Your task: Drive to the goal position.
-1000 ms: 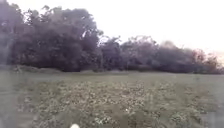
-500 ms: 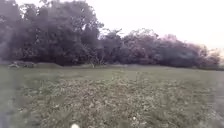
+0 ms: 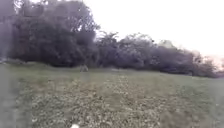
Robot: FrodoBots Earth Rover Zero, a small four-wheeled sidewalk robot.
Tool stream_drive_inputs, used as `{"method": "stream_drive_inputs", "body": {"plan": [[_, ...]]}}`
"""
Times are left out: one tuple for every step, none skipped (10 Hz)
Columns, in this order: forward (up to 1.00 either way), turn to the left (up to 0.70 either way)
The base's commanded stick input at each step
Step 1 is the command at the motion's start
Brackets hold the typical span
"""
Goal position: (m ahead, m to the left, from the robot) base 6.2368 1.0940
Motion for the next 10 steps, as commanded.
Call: {"method": "stream_drive_inputs", "body": {"plan": [[0.85, -0.10], [0.85, 0.00], [0.85, 0.00], [0.85, 0.00], [0.85, 0.00], [0.85, 0.00], [0.85, 0.00], [0.85, 0.00], [0.85, 0.00], [0.85, 0.00]]}}
